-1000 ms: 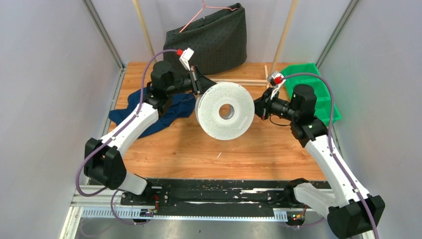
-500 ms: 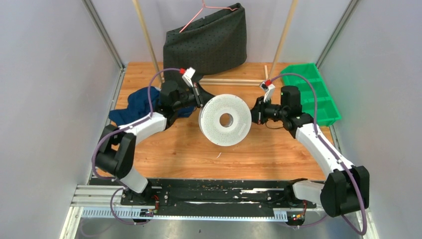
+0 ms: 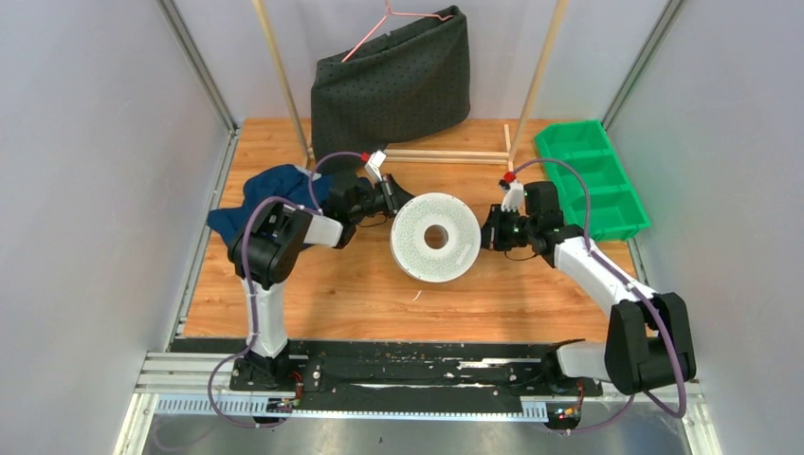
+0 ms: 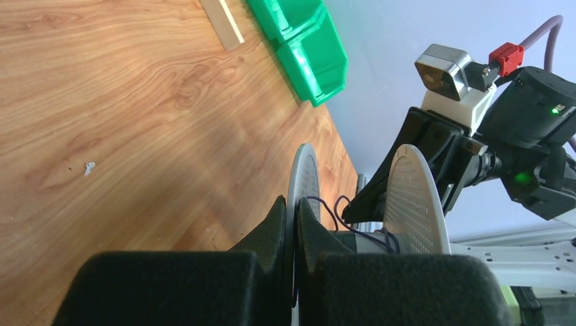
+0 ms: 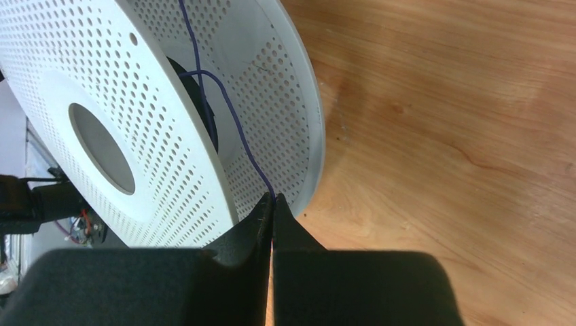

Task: Wrap the cables

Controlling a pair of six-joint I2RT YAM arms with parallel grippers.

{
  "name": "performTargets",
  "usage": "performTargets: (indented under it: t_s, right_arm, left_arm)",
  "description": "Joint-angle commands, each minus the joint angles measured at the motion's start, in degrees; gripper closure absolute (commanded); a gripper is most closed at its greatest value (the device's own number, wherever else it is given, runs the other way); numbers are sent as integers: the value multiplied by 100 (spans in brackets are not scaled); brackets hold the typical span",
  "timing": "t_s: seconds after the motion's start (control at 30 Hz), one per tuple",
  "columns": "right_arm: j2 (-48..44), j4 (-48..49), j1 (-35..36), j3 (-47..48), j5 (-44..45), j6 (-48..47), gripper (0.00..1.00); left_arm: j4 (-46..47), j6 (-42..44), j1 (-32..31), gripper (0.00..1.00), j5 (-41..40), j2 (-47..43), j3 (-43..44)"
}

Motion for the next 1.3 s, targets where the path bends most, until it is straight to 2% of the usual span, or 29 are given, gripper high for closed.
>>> performTargets:
  t_s: [0.0,0.2,0.53,0.7,0.97,1.27]
  right_arm:
    - [158,164,156,-25,-773,-1,99]
    - [841,204,160,56,-748,47,99]
    - [1296,691,155,15,-494,600,99]
    - [1532,894,156,17,-569,621,99]
    - [1510,790,153,-128,-562,480,99]
    - [1385,366,158,-192,-315,265,99]
  left_arm:
    - [144,392,-129,100,-1185,450,391]
    - [-232,487,-233,100,-1483,789,677]
    - [-1055,849,-266,74,-1608,1003,1046]
    - [-1606,1146,-274,68,-1739,917,1140]
    - [-2580,1772,-320,60,-1828,426,1193]
    - [-4228,2908,-541,41,-2340,-648,1431]
